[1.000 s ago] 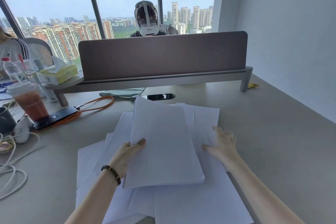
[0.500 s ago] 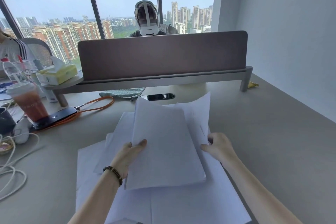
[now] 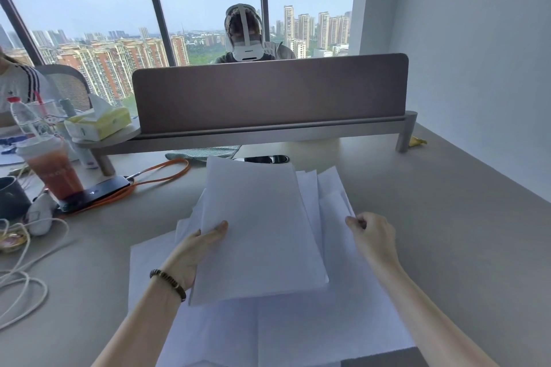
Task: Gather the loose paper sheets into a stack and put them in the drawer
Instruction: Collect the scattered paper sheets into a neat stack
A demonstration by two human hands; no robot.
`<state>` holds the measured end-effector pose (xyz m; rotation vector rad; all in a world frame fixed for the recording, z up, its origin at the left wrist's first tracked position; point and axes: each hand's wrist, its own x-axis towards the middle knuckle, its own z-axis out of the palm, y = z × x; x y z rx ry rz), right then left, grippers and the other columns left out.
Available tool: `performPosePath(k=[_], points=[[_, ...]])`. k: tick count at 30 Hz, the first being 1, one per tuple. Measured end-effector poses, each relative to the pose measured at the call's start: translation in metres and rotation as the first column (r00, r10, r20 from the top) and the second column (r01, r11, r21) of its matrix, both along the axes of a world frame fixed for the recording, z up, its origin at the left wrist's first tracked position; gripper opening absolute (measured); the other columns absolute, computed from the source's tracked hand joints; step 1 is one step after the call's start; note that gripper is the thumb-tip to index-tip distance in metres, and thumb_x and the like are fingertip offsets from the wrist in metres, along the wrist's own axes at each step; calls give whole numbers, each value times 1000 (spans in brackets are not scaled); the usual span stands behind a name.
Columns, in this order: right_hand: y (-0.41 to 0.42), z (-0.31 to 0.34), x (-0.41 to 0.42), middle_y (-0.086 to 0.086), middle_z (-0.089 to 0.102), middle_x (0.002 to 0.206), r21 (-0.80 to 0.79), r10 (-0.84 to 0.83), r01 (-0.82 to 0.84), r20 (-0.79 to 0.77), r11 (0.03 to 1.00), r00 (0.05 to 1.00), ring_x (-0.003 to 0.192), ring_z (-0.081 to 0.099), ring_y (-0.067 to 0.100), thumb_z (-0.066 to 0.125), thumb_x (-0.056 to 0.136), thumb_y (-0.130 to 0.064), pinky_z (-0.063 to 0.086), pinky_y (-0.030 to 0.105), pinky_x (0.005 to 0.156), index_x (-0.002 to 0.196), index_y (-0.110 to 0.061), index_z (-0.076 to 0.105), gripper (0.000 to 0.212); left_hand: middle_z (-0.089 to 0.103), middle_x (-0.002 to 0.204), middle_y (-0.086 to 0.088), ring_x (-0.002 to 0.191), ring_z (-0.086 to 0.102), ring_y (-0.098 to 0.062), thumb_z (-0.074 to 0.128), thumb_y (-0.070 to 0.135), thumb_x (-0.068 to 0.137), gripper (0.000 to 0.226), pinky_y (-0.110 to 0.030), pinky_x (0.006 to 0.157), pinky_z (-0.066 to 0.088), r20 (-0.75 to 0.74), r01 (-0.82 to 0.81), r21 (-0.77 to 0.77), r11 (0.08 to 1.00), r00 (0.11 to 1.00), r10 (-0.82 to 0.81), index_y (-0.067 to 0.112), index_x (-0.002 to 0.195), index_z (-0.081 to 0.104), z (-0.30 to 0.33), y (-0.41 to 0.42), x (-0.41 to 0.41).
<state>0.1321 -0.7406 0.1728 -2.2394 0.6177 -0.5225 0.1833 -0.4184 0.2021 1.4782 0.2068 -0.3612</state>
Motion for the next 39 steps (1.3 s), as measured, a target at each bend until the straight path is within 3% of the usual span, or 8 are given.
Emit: performPosePath(k=[9,12,14,23,28,31,34,39], points=[[9,1,-4,-1,40,55,45,81,-76,-126,996,989,56,44,20,58,95,-42,26,33,50,61,-15,34,50,75,100,-20,71,74,-31,68,18,91,29,-41,58,62,-70,-7,-6,1000,998,7,2,116,67,-12,12,-8],[16,1,-4,1,65,90,140,184,-161,-170,977,968,90,61,24,69,84,-43,40,31,62,90,-16,63,29,74,109,-23,86,72,-37,71,19,88,37,-47,71,61,-78,18,9,1000,997,-17,1,120,66,-13,10,-8],[22,0,-3,2,64,112,193,198,-164,-174,967,965,107,59,25,69,82,-47,43,32,72,113,-14,62,46,75,106,-22,89,72,-38,73,20,86,38,-49,75,59,-83,36,20,999,996,-34,1,118,67,-12,8,-10],[40,5,1,0,57,100,202,259,-232,-122,952,958,76,51,9,64,89,-23,37,18,56,112,-12,60,26,77,99,-19,77,74,-32,71,22,88,29,-41,64,62,-68,77,28,997,995,-75,3,111,70,-8,6,-15],[21,14,-8,-5,67,113,396,406,-317,-165,862,899,97,65,16,49,82,-13,55,34,86,121,-26,58,42,77,99,-19,75,74,-32,69,22,90,23,-45,69,62,-52,23,7,1000,998,-23,6,107,71,-2,21,-10],[15,20,-9,1,64,93,413,320,-225,-177,882,931,77,56,18,48,81,-8,42,29,66,98,-16,59,22,78,91,-16,72,74,-31,68,21,91,23,-43,66,62,-46,-7,7,1000,999,8,6,107,70,-2,27,-6],[19,19,-11,1,46,74,202,202,-153,-251,967,947,64,39,21,47,90,-20,28,32,57,71,-12,39,22,78,82,-14,63,75,-28,67,19,92,19,-38,54,61,-54,-16,9,1000,998,16,5,104,69,-5,24,-9],[28,6,-12,5,40,100,-311,71,-155,-264,938,962,89,39,26,43,99,-29,36,34,73,83,-11,43,24,77,96,-19,79,73,-35,69,21,90,28,-44,66,62,-54,9,45,999,999,-6,1,110,69,-11,20,-9]])
